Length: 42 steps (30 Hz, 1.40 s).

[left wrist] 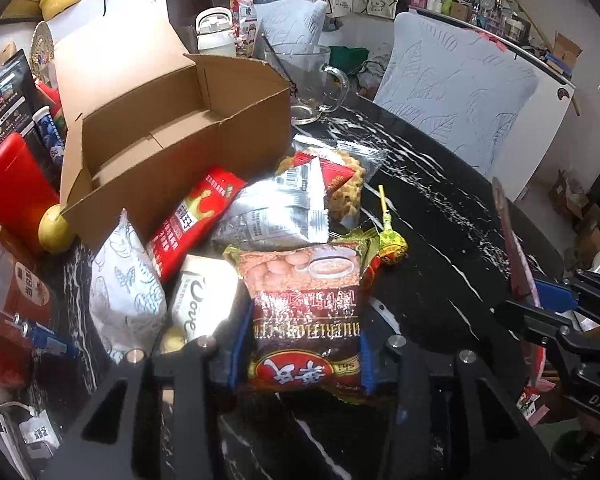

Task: Organize snacks
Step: 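Lift the pink pouch with the right gripper while the left gripper grasps the brown nut bag, then carry both snacks into the cardboard box and open both grippers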

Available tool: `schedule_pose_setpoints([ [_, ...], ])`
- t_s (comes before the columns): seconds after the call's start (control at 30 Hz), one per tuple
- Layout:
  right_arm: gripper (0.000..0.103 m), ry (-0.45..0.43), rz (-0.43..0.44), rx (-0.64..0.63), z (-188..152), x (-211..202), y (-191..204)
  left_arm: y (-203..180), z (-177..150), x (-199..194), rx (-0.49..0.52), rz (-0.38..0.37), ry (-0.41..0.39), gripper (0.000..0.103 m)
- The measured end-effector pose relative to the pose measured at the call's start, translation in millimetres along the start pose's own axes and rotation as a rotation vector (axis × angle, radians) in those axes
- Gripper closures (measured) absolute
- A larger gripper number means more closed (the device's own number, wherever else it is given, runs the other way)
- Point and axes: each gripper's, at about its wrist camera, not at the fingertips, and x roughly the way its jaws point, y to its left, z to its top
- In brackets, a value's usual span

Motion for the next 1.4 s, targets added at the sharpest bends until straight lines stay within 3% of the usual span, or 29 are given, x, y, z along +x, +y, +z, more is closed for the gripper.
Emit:
schedule_pose_setpoints([
  [0.37,0.074,-0.034,0.023,-0.025,-4.7,-16.5,17.9,-3.3,-6.3,-41.4,0.009,-0.016,-0.081,0.061],
  [0.63,0.075,-0.096,0.059,-0.075,15.7,-30.3,36.9,-1.5,5.5,-74.3,0.026,-0.008,-0.163,0.061],
  [0.97,0.075,-0.151,0.129,-0.159,71.3,-21.6,59.0,28.1,41.9,-82.2,-0.006,0.017,-0.216,0.061],
  [1.4,0.074,-0.156,0.2,-0.211,172.4,27.8,83.1,92.0,114.2,-62.9,-0.078,0.089,-0.269,0.061],
])
